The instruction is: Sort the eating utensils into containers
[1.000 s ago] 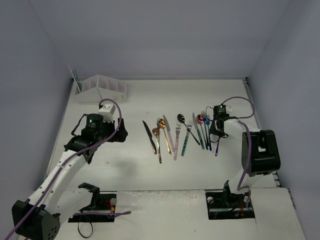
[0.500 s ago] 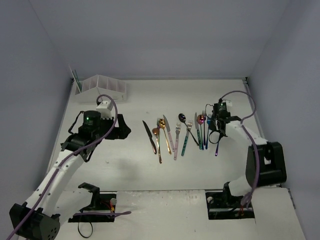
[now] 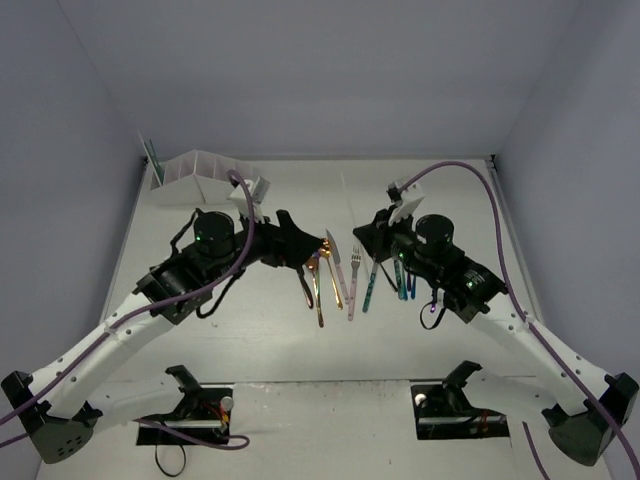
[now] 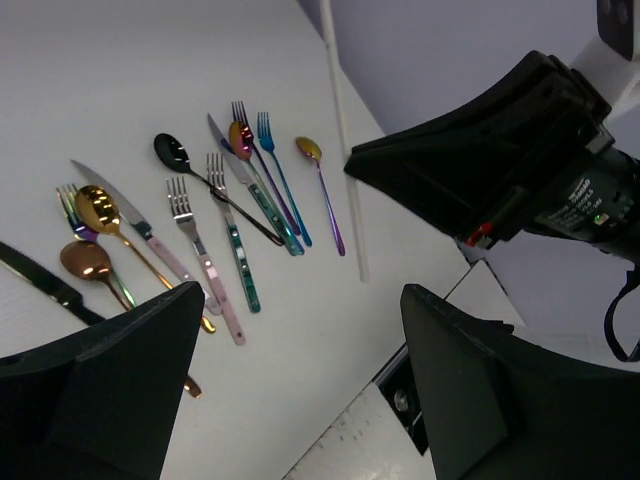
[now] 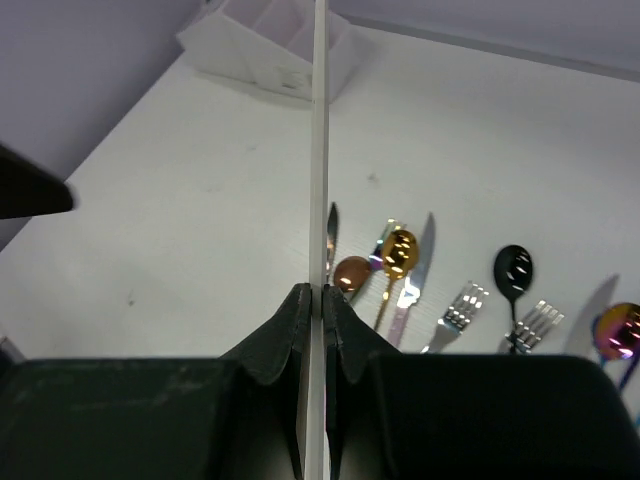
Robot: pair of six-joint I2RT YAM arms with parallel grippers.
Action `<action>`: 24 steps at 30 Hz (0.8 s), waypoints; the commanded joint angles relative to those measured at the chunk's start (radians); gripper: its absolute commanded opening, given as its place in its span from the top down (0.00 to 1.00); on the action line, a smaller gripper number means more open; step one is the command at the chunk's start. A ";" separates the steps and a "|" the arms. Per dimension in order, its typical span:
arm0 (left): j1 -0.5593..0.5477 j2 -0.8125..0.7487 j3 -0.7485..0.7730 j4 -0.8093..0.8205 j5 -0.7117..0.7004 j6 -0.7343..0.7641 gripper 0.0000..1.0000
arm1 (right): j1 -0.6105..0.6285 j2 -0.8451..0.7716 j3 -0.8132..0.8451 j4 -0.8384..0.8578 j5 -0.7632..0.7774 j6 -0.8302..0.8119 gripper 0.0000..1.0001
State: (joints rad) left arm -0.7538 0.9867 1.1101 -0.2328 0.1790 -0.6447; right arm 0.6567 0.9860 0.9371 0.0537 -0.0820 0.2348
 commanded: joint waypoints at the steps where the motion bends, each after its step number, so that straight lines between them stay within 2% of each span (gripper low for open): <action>1: -0.097 0.085 0.084 0.191 -0.135 -0.009 0.24 | 0.068 -0.017 0.024 0.129 -0.088 -0.046 1.00; 5: -0.163 0.142 0.117 0.207 -0.203 0.022 0.27 | 0.115 -0.023 0.017 0.170 -0.095 -0.039 1.00; 9: -0.182 0.167 0.113 0.250 -0.260 0.013 0.31 | 0.149 -0.020 0.003 0.207 -0.099 -0.028 1.00; 14: -0.194 0.173 0.097 0.288 -0.323 0.010 0.48 | 0.173 -0.013 -0.006 0.237 -0.100 -0.024 1.00; 24: -0.193 0.116 0.059 0.313 -0.362 0.011 0.47 | 0.175 -0.028 -0.029 0.252 -0.074 -0.026 1.00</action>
State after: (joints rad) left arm -0.9603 1.1487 1.1635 -0.0480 -0.0852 -0.6376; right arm 0.8005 0.9825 0.9129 0.2109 -0.1101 0.2073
